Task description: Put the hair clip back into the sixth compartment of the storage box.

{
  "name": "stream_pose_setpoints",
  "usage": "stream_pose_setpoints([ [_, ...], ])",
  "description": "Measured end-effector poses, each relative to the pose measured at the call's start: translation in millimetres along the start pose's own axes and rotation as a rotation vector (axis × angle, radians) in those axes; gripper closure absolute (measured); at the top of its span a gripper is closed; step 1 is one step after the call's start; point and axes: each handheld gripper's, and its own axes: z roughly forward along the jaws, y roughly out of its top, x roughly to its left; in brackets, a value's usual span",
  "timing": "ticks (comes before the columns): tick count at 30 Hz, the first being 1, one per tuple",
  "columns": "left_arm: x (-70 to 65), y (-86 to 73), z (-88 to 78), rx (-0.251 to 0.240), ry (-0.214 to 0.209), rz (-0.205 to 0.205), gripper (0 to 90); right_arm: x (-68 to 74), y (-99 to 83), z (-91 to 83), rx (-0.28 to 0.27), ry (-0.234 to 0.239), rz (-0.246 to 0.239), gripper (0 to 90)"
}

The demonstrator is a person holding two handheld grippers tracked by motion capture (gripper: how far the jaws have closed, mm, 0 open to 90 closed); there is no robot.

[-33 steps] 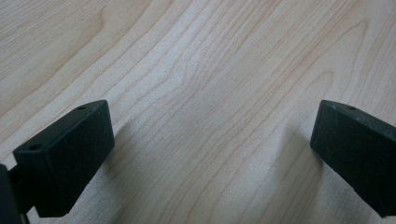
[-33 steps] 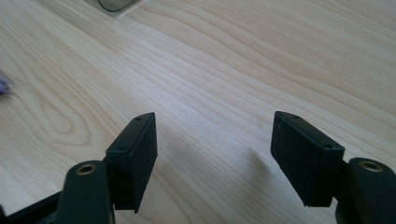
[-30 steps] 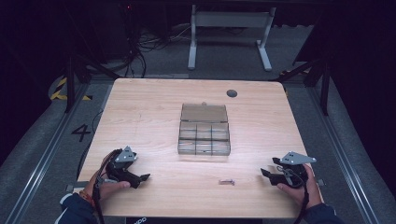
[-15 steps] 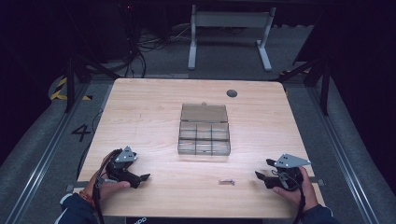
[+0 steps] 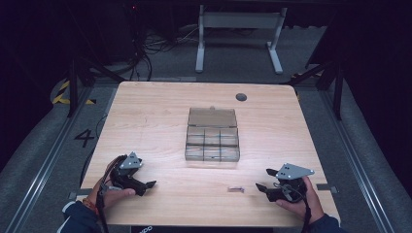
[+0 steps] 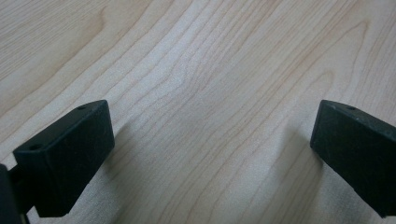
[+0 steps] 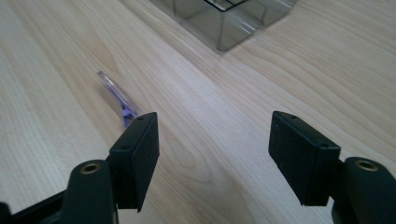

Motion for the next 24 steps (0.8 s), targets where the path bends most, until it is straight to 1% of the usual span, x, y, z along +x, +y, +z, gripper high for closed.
stream_pose_setpoints([
  [2,0.0,0.0,0.0,-0.001,0.001,0.0,0.2,3.2,1.8,1.3,-0.006,0.019,-0.001,34.5],
  [4,0.1,-0.1,0.0,-0.001,0.001,0.001,0.2,6.2,3.4,1.9,-0.006,0.025,-0.008,35.2],
  [6,0.0,-0.1,0.0,-0.001,0.002,0.001,0.2,10.0,5.3,3.6,-0.013,0.042,-0.013,35.7],
  [9,0.0,-0.1,0.0,-0.001,0.002,0.001,0.2,16.0,8.8,6.6,-0.007,0.058,-0.03,37.8],
  [13,0.0,-0.1,0.0,-0.002,0.002,0.001,0.2,24.5,13.3,10.9,-0.008,0.088,-0.046,43.5],
  [14,0.0,-0.1,0.0,-0.002,0.002,0.001,0.2,24.5,13.3,10.9,-0.008,0.088,-0.046,43.5],
  [16,0.0,-0.1,0.0,-0.001,0.002,0.001,0.2,29.7,15.5,13.6,-0.006,0.107,-0.061,44.9],
  [20,-0.1,-0.2,0.1,-0.002,0.001,-0.001,0.2,36.3,18.4,17.9,-0.013,0.132,-0.07,46.7],
  [22,-0.2,-0.2,0.1,-0.002,0.001,-0.002,0.2,39.7,19.7,21.8,-0.003,0.127,-0.085,47.5],
  [24,-0.1,-0.2,0.0,-0.002,0.003,0.0,0.2,41.1,20.4,26.1,0.001,0.136,-0.088,48.5],
])
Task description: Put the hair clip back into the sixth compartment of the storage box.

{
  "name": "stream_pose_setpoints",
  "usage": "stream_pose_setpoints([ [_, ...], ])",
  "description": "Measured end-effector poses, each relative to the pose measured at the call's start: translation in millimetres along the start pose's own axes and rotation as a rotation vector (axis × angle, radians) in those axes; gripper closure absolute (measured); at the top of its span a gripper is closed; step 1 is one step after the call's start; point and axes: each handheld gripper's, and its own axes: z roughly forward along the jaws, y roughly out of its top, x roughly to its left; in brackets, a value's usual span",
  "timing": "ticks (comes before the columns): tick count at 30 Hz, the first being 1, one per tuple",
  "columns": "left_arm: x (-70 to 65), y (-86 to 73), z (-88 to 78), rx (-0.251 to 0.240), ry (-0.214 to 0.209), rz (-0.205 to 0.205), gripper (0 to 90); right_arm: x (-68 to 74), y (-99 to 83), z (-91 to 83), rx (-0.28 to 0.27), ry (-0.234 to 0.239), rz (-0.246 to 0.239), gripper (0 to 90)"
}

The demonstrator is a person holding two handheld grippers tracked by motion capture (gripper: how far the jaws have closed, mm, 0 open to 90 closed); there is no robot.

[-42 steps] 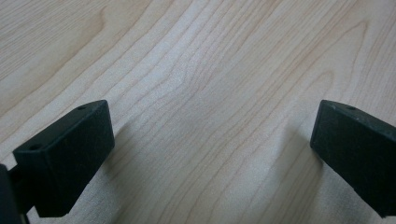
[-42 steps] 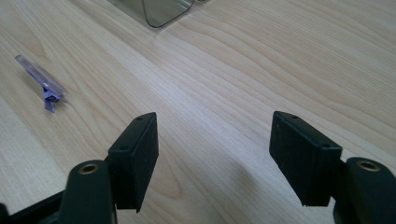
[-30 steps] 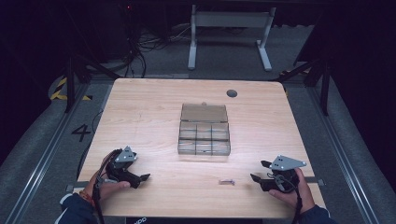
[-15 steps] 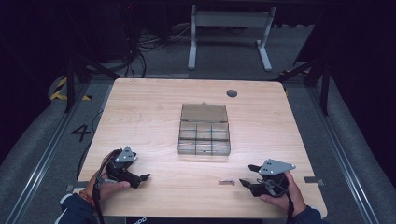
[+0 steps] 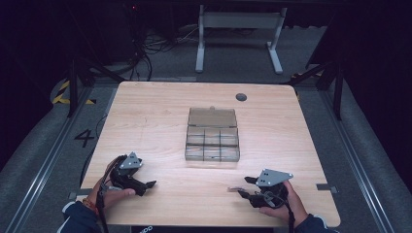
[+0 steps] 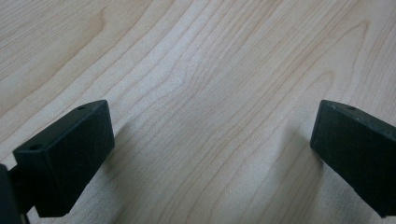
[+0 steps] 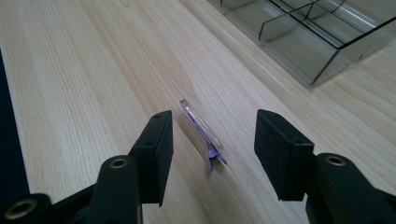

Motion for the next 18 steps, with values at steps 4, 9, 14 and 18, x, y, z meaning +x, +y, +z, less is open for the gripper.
stream_pose_setpoints([
  [4,0.0,0.0,0.0,0.0,0.0,0.0,0.2,0.8,1.6,10.2,0.016,0.011,-0.008,48.8],
  [9,-0.2,-0.1,-0.1,0.0,0.002,-0.002,0.2,1.7,4.3,16.6,0.03,0.016,-0.017,53.9],
  [14,-0.5,-0.8,-0.5,-0.002,0.005,-0.007,0.2,1.8,5.0,22.2,0.04,0.042,-0.029,61.8],
  [18,-0.7,-1.0,-0.7,-0.002,0.005,-0.008,0.2,0.7,4.0,25.4,0.048,0.06,-0.029,66.1],
])
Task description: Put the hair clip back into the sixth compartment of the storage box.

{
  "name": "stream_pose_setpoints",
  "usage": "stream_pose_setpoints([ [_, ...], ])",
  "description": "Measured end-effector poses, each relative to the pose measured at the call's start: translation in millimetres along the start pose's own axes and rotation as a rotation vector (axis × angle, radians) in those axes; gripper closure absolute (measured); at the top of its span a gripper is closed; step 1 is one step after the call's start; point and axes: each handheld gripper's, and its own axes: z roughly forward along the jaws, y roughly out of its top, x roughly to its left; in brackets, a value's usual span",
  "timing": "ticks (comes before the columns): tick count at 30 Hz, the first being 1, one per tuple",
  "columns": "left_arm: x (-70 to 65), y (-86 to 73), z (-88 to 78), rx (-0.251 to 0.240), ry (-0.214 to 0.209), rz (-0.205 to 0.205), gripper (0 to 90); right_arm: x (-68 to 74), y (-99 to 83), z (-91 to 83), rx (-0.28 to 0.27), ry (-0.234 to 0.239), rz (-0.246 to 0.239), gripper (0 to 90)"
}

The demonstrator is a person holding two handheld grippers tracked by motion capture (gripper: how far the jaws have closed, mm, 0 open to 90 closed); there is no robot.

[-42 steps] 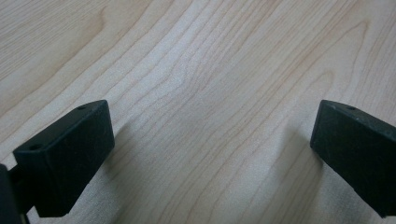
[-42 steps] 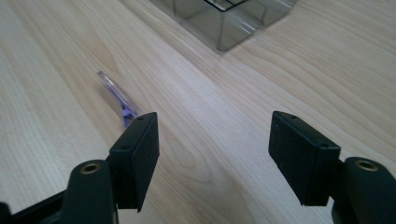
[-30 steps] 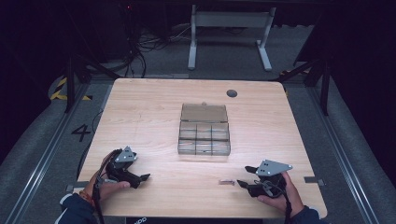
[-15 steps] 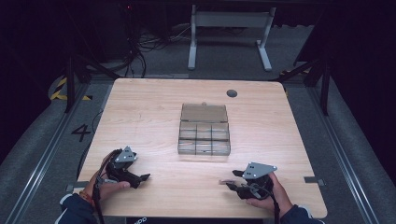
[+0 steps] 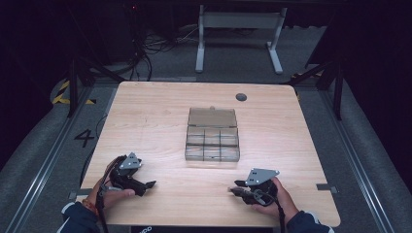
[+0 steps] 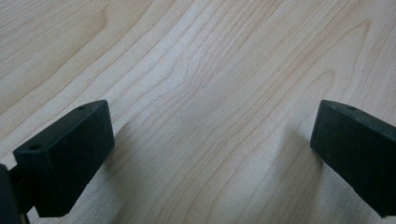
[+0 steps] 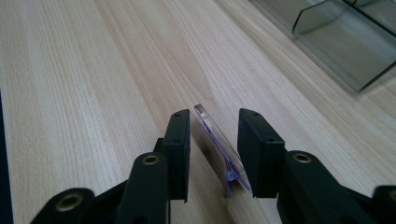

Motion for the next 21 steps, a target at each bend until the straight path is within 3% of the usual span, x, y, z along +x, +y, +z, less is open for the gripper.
stream_pose_setpoints([
  [8,-0.2,-0.1,0.1,-0.001,-0.001,-0.003,0.2,-1.2,-1.0,4.7,0.018,0.004,-0.002,71.6],
  [15,-0.2,-0.1,0.1,-0.001,-0.002,-0.003,0.2,-0.8,-1.8,4.0,0.017,-0.004,-0.006,83.6],
  [21,-0.2,-0.1,0.1,-0.001,-0.001,-0.003,0.2,-0.9,-2.2,2.8,0.021,-0.01,-0.013,84.5],
])
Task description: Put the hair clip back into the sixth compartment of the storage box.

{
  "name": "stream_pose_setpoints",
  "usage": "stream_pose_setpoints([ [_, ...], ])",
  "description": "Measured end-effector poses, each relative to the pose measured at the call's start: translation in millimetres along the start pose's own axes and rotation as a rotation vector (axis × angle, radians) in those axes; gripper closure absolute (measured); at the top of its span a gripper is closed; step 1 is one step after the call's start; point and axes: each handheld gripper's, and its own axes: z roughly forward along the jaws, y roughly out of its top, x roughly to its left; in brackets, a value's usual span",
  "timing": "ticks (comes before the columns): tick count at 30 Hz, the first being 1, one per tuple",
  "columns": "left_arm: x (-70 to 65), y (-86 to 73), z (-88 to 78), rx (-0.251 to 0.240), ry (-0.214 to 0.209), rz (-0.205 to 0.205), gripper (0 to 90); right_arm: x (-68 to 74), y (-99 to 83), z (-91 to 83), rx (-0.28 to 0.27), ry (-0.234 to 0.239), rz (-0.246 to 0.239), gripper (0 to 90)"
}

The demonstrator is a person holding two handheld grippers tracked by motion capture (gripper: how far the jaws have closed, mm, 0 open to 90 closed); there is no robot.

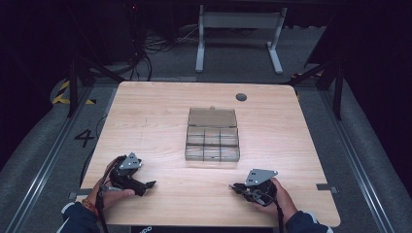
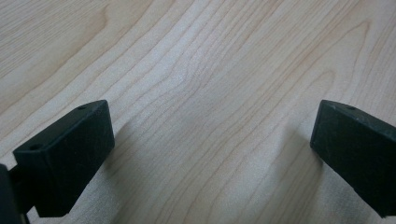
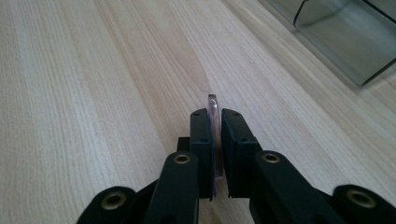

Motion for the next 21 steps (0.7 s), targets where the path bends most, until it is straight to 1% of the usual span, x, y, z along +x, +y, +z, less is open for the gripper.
stream_pose_setpoints([
  [8,0.0,0.0,0.0,0.0,0.0,0.0,0.2,-4.6,-1.1,-4.5,-0.006,-0.02,0.01,84.5],
  [18,0.0,0.0,0.0,0.0,0.0,0.0,0.2,-8.5,-0.7,-10.6,-0.022,-0.028,0.018,84.6],
  [21,0.0,0.0,0.0,0.0,0.0,0.0,0.2,-10.7,-0.2,-13.7,-0.033,-0.023,0.021,84.6],
])
